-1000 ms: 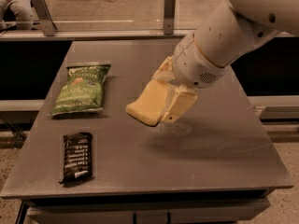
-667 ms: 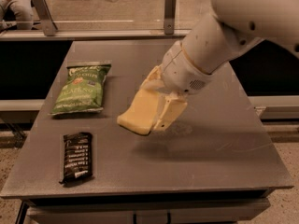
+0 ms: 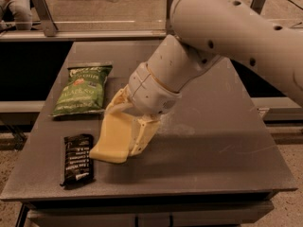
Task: Move sponge near rxbar chocolate
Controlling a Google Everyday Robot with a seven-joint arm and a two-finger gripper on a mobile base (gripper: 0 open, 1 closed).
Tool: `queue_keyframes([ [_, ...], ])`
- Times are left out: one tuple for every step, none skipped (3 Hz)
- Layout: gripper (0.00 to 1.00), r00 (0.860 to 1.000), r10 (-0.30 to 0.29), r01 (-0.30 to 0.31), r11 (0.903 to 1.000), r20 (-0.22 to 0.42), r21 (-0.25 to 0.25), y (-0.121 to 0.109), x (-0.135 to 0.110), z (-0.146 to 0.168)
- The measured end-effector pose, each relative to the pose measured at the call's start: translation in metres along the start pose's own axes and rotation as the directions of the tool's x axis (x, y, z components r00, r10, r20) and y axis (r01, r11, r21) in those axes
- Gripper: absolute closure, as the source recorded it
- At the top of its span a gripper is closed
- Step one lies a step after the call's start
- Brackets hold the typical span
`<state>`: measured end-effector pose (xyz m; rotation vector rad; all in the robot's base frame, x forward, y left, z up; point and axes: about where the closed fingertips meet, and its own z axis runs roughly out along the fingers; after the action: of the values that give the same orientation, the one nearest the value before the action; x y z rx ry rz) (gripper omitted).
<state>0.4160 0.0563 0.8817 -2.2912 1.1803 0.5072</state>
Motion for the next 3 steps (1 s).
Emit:
queue_keyframes([
  [1.0,0.997,-0.082,0.083,0.9958,0.01,-0.041,-0.001,-0.017,0.021],
  [1.0,0.995,-0.104,0.104,0.9915,0.007,-0.078,-0.005,-0.014,0.035],
  [0.82,0.995,-0.097,0.098,0.9888,0.017,-0.113,-0.01,-0.005,0.045],
])
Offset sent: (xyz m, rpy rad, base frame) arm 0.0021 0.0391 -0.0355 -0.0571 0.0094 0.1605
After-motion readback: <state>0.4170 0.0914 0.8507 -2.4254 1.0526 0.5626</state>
